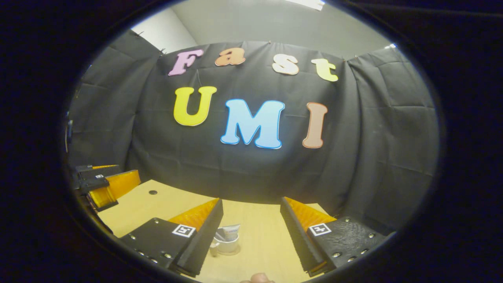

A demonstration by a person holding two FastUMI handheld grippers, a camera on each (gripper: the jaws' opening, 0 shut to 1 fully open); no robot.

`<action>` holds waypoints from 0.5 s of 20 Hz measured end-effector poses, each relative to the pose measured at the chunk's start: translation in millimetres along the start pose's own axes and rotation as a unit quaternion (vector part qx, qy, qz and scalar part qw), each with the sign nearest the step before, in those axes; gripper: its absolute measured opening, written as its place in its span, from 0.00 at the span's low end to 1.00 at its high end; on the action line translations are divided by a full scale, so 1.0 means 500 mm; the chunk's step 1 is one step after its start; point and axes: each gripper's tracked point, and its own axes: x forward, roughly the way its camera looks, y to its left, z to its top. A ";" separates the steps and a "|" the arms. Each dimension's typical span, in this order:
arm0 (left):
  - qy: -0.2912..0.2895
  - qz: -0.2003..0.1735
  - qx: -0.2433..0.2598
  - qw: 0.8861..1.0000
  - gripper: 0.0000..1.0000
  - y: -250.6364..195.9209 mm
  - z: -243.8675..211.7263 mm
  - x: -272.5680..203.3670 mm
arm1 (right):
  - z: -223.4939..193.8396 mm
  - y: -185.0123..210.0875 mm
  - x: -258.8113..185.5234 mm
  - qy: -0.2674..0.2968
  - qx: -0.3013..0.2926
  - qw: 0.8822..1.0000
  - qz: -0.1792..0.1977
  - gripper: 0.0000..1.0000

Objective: Put the toothbrush and toothpaste on the desktop into the cup, then pick up the cup and place it on the coaster on the desktop.

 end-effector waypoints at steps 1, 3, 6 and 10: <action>-0.002 0.000 0.002 1.000 0.95 0.009 0.007 0.000 | 0.004 0.003 -0.002 -0.003 -0.001 1.000 0.000 0.89; -0.004 0.002 0.004 1.000 0.95 0.009 0.007 -0.007 | 0.010 0.009 -0.004 -0.009 -0.003 1.000 0.001 0.89; -0.005 0.008 0.012 1.000 0.95 0.017 0.009 -0.008 | 0.011 0.027 -0.004 -0.012 -0.003 1.000 0.009 0.89; -0.008 0.015 0.020 1.000 0.95 0.027 0.009 -0.014 | 0.006 0.045 0.001 -0.015 -0.012 1.000 0.019 0.89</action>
